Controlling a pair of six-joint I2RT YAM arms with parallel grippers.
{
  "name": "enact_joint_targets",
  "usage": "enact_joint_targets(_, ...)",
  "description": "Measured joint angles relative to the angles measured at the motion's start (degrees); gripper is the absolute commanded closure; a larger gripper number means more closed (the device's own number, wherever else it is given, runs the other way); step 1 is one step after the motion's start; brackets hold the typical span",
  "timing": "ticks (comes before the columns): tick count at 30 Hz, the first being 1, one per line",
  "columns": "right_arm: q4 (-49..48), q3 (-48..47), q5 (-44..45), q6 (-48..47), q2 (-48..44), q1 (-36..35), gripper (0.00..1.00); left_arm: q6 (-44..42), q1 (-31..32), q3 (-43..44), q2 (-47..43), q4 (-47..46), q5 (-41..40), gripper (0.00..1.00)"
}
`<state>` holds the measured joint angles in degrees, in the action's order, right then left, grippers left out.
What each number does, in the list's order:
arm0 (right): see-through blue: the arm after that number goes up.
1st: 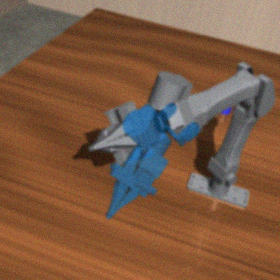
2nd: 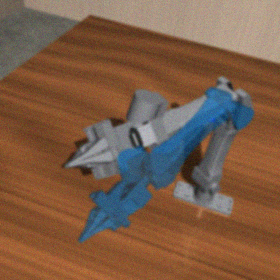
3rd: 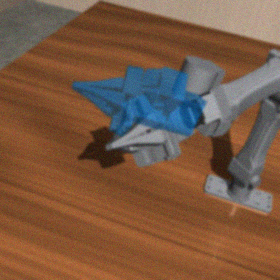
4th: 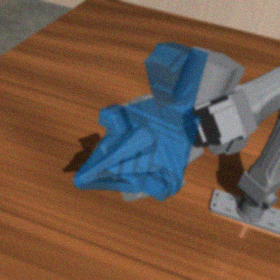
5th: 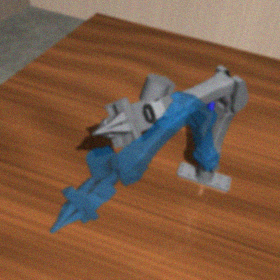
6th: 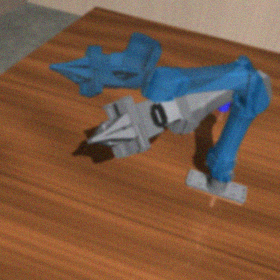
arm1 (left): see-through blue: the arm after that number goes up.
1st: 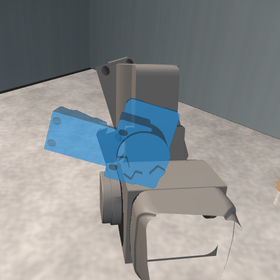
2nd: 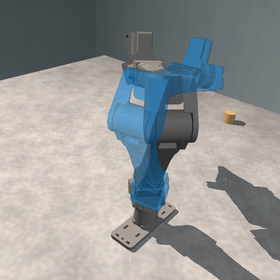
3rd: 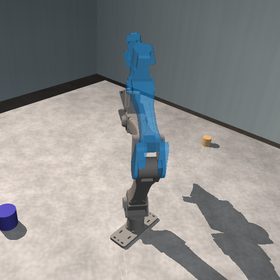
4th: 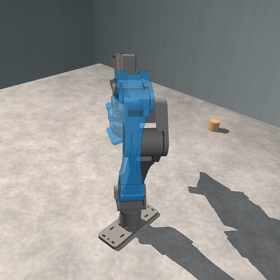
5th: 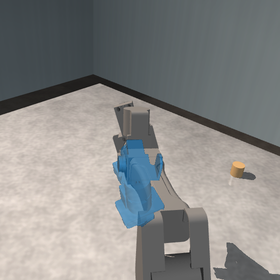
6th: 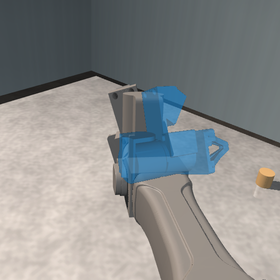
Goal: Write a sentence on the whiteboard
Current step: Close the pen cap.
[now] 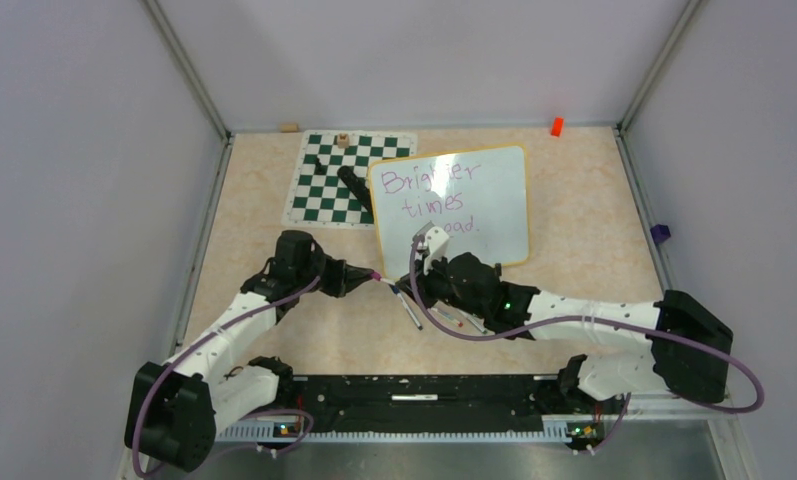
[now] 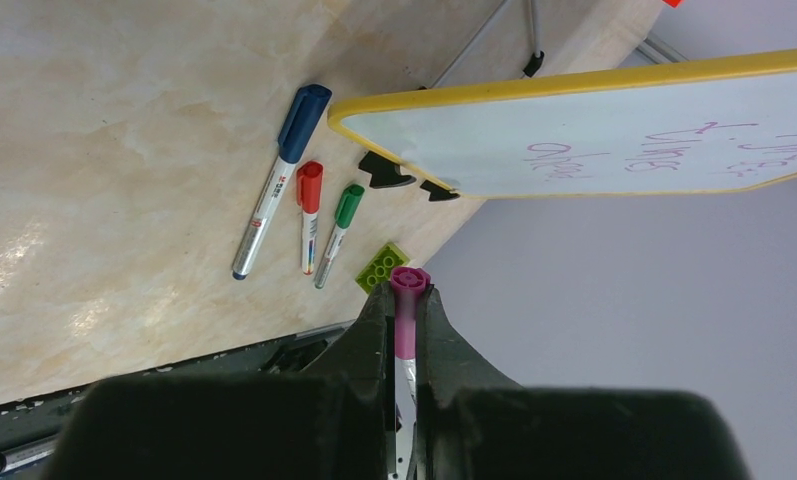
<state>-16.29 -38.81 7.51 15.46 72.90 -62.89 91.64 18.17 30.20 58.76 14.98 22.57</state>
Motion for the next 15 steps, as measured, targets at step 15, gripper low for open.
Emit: enact_joint_targets(15,-4.46,0.0,4.07,-0.33,2.25,-0.72,1.0,3.45,1.05,-0.48,-0.02,-3.56,1.07,1.0)
